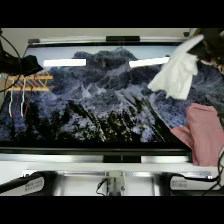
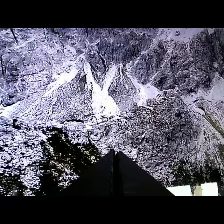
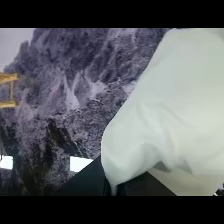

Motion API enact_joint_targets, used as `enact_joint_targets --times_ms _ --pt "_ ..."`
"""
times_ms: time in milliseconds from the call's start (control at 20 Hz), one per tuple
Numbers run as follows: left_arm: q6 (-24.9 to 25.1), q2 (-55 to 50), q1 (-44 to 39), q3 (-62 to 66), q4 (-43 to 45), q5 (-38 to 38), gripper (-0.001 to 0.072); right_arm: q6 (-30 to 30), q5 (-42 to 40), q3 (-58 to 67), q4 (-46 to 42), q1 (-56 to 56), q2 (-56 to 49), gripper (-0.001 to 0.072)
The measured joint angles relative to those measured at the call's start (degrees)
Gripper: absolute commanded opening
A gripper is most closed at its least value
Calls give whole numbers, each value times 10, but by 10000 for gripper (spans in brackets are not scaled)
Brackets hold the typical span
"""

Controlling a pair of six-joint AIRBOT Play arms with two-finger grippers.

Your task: Fold the shirts.

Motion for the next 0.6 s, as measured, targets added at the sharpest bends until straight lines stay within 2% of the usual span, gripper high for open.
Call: enact_joint_targets --times_ms 250,600 --pt "6 0 0 0 -3 -11 27 13 16 4 -25 -81 9 49" --pt "7 0 0 0 -4 -14 27 0 -65 5 -51 -104 16 49"
